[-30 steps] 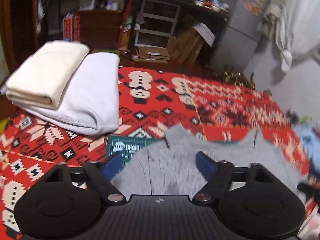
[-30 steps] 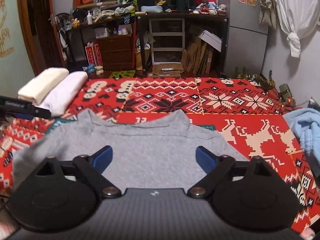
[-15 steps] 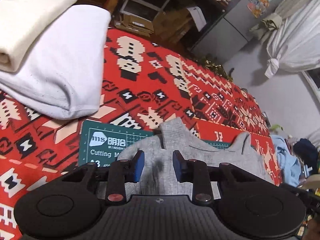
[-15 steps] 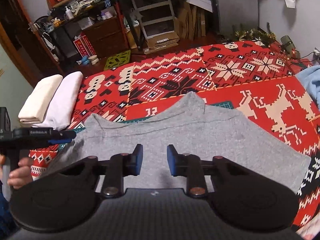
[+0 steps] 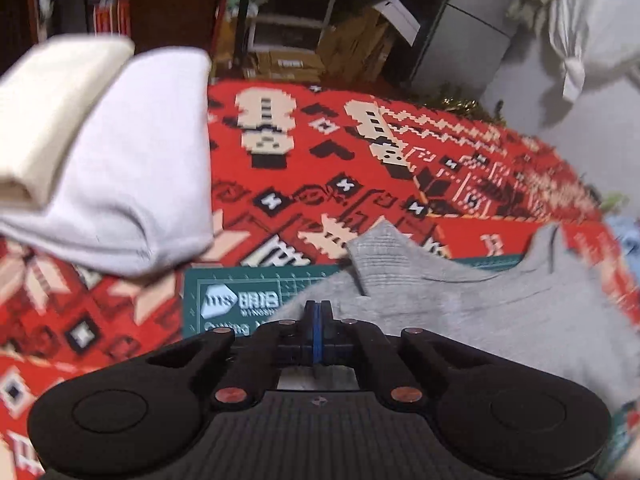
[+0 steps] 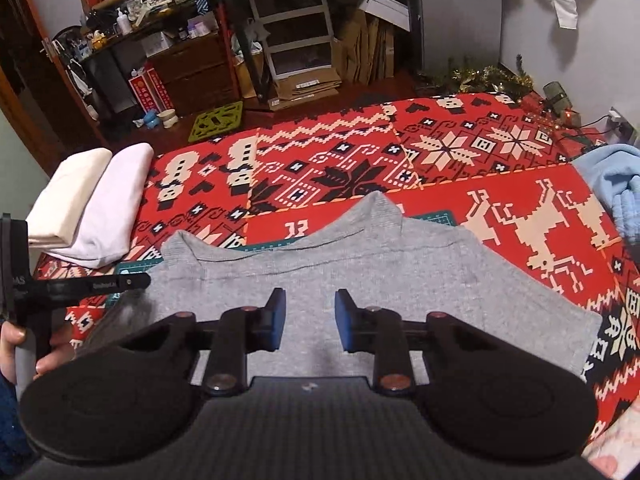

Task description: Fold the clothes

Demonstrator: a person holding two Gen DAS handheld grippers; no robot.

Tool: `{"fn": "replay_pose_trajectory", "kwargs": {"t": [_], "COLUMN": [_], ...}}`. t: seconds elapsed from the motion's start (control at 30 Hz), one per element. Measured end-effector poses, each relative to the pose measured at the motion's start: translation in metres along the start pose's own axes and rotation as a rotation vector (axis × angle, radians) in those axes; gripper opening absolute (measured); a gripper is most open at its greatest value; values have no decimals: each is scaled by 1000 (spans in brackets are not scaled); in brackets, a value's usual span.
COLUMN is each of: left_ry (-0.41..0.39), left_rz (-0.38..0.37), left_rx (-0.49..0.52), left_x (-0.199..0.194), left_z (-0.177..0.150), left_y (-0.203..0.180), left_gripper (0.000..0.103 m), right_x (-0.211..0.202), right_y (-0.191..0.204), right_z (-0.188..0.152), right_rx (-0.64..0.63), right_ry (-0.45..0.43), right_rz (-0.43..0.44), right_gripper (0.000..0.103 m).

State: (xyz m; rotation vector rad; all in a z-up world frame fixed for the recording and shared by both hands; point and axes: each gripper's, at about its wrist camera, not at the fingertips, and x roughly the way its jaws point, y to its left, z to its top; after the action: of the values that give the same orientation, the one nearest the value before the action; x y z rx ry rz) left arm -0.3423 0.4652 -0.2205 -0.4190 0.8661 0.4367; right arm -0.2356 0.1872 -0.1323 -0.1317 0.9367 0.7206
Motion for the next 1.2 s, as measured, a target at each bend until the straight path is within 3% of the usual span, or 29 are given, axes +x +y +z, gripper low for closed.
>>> {"fn": "replay_pose_trajectory", "kwargs": {"t": [0.1,0.3,0.4,0.6,0.9,0.97,1.2], "left_ry": [-26,-45,-8,41,3,-6,-68], "left_rz": [-13,-130,-171,-153,-73,-41,-14], "left_rx": [17,-72,-137,-170,-66,-24,-28], "left_x": [-4,-21,-17,3,3,3,-25], "left_z": [-2,5,6,4,2,0,3], "left_y": [-1,13,24,27,13,7,8], "left_gripper": [0,0,12,12,17,4,2], "right_x": [-3,-6,-10,-14,-9,-9,-11], "right_y": [-2,-10,-14,-13,-11,-9,-15], "right_z": [-2,-7,-8,-7,-10,-11,-11], "right_rx": [7,24,32,23,22,17,30], "right_ry": [-5,3,1,-7,8,8,1], "right_rz": [-2,-18,-16,-14,-6,-8,-5], "right_gripper": [30,30,30,33,34,34,34]}}
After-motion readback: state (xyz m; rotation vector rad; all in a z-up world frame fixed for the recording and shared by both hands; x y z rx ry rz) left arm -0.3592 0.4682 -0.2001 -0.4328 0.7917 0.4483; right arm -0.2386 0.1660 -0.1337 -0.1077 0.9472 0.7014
